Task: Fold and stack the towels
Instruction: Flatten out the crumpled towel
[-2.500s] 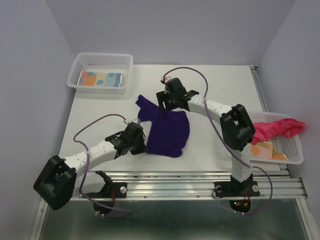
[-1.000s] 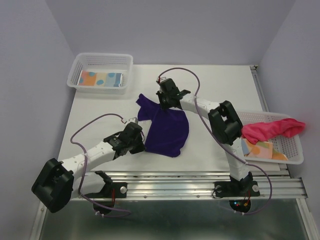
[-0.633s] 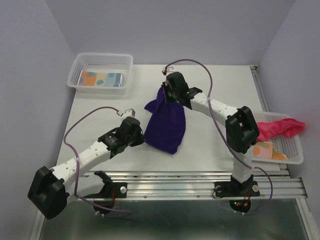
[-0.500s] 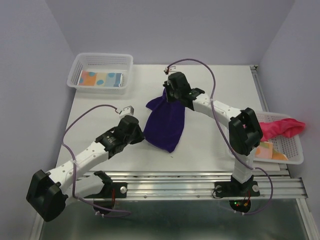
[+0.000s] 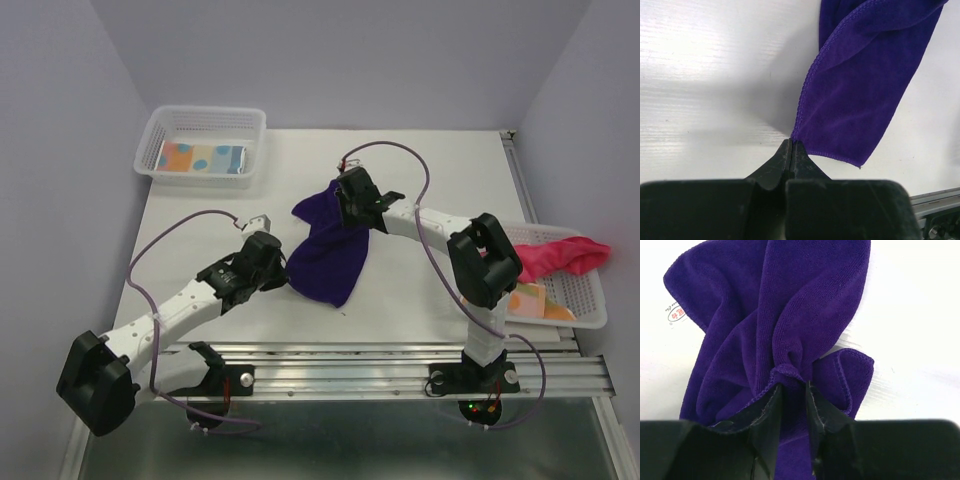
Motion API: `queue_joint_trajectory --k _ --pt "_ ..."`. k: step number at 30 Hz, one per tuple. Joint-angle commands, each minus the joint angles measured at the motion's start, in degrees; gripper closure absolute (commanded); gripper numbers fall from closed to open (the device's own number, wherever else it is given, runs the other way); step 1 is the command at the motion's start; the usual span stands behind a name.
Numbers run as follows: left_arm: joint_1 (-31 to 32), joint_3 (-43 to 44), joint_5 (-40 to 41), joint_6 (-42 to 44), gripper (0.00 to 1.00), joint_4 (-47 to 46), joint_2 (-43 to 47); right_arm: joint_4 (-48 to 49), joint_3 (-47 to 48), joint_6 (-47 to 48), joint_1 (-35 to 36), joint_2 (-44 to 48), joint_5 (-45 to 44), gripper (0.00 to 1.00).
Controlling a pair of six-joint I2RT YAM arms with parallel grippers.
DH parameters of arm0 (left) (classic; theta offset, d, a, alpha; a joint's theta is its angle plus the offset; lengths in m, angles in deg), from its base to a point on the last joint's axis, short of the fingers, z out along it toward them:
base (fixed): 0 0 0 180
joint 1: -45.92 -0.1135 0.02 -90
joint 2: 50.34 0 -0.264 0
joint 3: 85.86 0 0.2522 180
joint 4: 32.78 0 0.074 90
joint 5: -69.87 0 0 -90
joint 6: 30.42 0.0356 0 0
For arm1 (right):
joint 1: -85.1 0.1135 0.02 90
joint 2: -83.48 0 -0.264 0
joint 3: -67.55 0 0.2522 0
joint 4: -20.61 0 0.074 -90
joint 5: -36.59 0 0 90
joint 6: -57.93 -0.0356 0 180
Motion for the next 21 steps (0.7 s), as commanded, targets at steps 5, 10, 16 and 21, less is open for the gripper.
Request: queue_joint_trajectory --k 5,10,16,21 --pt "0.1 -0.8 0.2 1.4 1.00 -1.0 -0.7 1.4 -1.2 -1.4 0.4 2.5 -0.7 0.64" --pt "0.1 -0.8 -0.1 1.7 1.00 -1.3 -1.1 1.1 -1.3 -1.4 0.3 3.4 -0.1 0.64" --pt "0.1 -0.8 -0.1 1.7 1.00 -1.3 -1.2 3.4 -3.0 -1.0 0.4 5.3 3.7 0.66" --pt "0.1 -0.7 -0.1 1.9 1.00 -1.4 -1.2 3.5 -2.8 -1.2 0.4 4.8 3.5 0.68"
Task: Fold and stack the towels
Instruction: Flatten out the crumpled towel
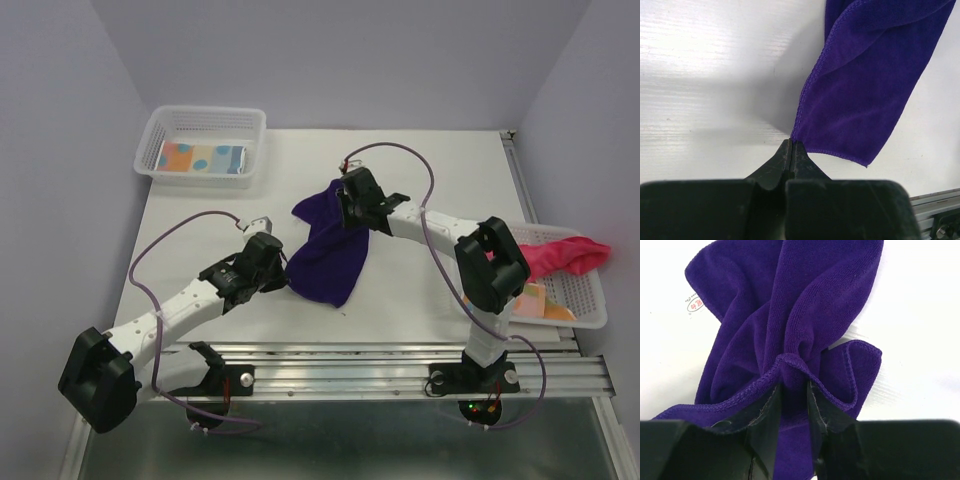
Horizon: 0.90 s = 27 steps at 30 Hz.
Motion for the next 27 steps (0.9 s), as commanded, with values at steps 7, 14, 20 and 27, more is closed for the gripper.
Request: queue_joint_trajectory --k 7,14,20,27 --pt "0.0 -0.1 0.2 1.3 1.00 -1.2 -0.3 2.4 1.1 -0.4 0.4 0.9 -0.1 0.78" --pt "0.0 1.9 2.4 1.4 1.00 -1.1 1.9 2.4 -2.1 -0.5 0.7 10.1 -5.4 0.90" --pt "0.0 10.8 8.3 4.4 1.00 -1.0 6.4 1.7 -1.8 1.8 0.7 18.6 -5.5 0.97" --pt "0.0 22.3 14.7 9.9 1.00 -1.5 12.7 -1.8 -0.7 2.4 0.8 26.5 -9.6 0.97"
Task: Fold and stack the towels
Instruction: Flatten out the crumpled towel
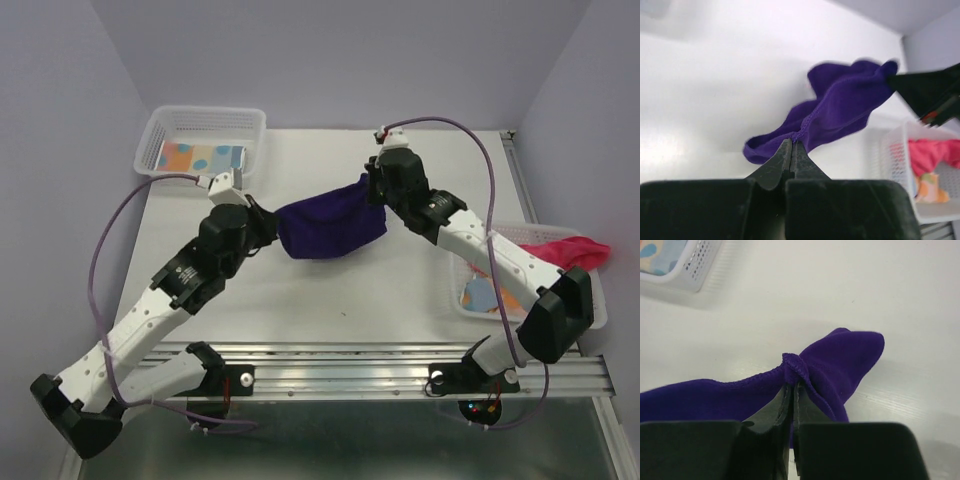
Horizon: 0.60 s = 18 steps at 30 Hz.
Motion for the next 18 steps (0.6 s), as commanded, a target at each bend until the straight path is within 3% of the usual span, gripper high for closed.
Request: queue_joint_trajectory --k 1,8,15,17,18 --pt "0.0 6.1 6.8 5.1 1.00 -2.2 4.0 -0.8 0.1 0.8 0.7 6.8 -2.1 0.97" --pt "0.0 0.3 6.4 2.2 1.00 -3.1 9.4 0.0 -11.0 -5.6 0.6 16.4 0.2 0.94" --pt "0.0 -19.9 -0.1 -8.2 1.00 -2.2 10.0 4.3 -35.5 -16.5 0.6 19.4 14.1 0.88" --pt "0.1 -24.5 -2.3 -10.2 1.00 -2.6 10.2 4.8 -39.5 -18.8 0.8 20.1 18.0 0.84" --pt "0.1 -25.7 -4.9 -11.0 1.00 -4.0 10.3 4.5 -40.9 -19.3 0.7 21.9 20.4 0.72"
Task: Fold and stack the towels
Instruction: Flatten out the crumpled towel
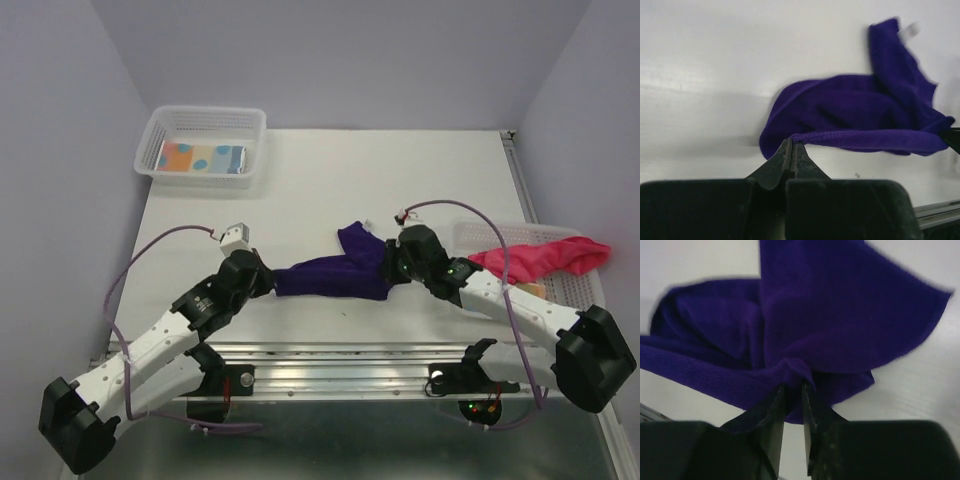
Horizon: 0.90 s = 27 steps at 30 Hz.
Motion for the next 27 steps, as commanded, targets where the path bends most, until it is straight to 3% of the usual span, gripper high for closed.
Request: queue_joint_trajectory --k 1,2,3,4,9,15,23,27 --pt "0.0 -4.6 -5.1 -5.5 1.00 -2.0 2.3 0.9 -8.0 -6.4 -0.2 4.2 9.9 0.67" --pt "0.0 -6.1 -5.5 -6.0 1.00 -2.2 2.6 0.3 -8.6 -6.4 -0.3 5.7 10.2 0.61" --pt "0.0 -6.5 -5.2 -6.1 1.00 -2.4 3.0 -1.2 -8.9 -6.3 -0.3 8.5 10.7 0.47" --pt "0.0 -6.8 -5.1 -6.4 1.00 -2.3 3.2 -2.3 -8.7 -6.0 -0.2 9.8 11.1 0.43" --pt "0.0 -6.4 -4.9 -5.5 1.00 -3.1 3.2 -5.7 -4.2 -2.1 -0.2 12.3 15.1 0.36" --pt "0.0 -5.6 -4.9 -4.8 1.00 -3.1 0.2 -3.0 -1.9 2.3 -0.1 6.5 19.2 0.36" --pt "0.0 -5.8 -5.0 -5.2 1.00 -2.9 1.9 -6.9 -1.7 2.5 0.3 3.8 16.1 0.39" --pt "0.0 -5.6 -4.9 -5.1 1.00 -2.9 1.6 -4.2 -2.3 2.2 0.4 2.6 16.3 0.55"
